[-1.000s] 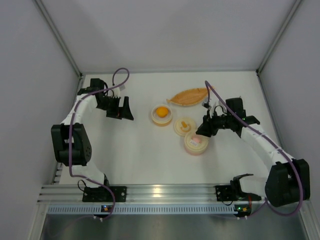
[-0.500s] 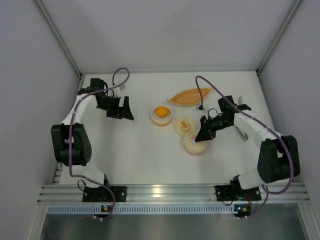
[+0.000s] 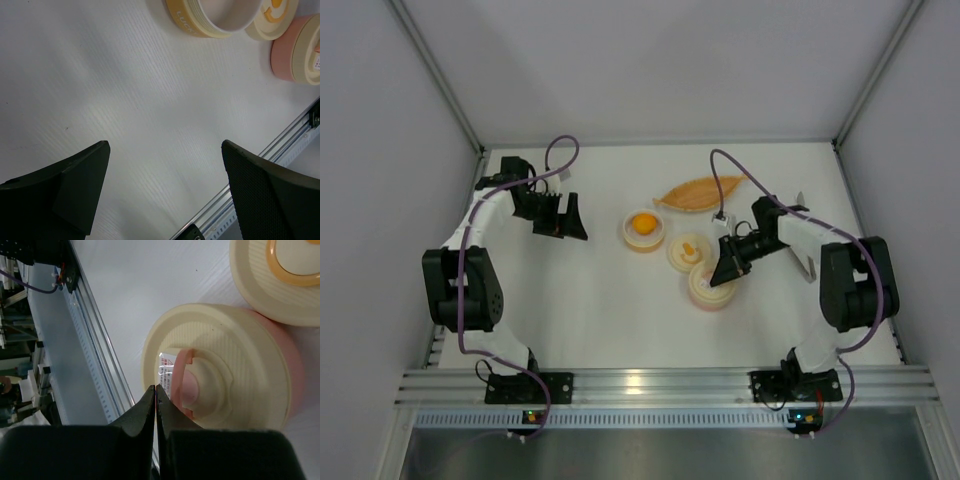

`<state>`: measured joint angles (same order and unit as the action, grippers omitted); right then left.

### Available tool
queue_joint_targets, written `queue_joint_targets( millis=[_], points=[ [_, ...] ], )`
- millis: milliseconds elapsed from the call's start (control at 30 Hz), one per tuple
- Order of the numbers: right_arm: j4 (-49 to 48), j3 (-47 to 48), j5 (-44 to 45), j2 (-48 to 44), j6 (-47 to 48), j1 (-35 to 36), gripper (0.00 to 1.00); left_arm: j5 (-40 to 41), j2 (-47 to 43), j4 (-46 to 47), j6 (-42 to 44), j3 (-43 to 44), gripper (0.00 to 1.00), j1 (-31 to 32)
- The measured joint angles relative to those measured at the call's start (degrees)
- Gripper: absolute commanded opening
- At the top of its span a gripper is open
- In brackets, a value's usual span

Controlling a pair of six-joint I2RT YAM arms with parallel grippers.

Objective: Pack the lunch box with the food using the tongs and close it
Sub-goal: Screw the box lid onto the packing box.

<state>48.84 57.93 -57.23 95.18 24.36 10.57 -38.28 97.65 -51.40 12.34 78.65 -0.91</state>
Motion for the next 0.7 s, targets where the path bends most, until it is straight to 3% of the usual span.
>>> queue_joint_targets(
  millis=[700],
  points=[
    [7.85,5.01,-5.57,11.34,4.59,-4.37,0.0,0.2,0.0,0.37,0.02,-0.02,0.98,0.0]
  ],
)
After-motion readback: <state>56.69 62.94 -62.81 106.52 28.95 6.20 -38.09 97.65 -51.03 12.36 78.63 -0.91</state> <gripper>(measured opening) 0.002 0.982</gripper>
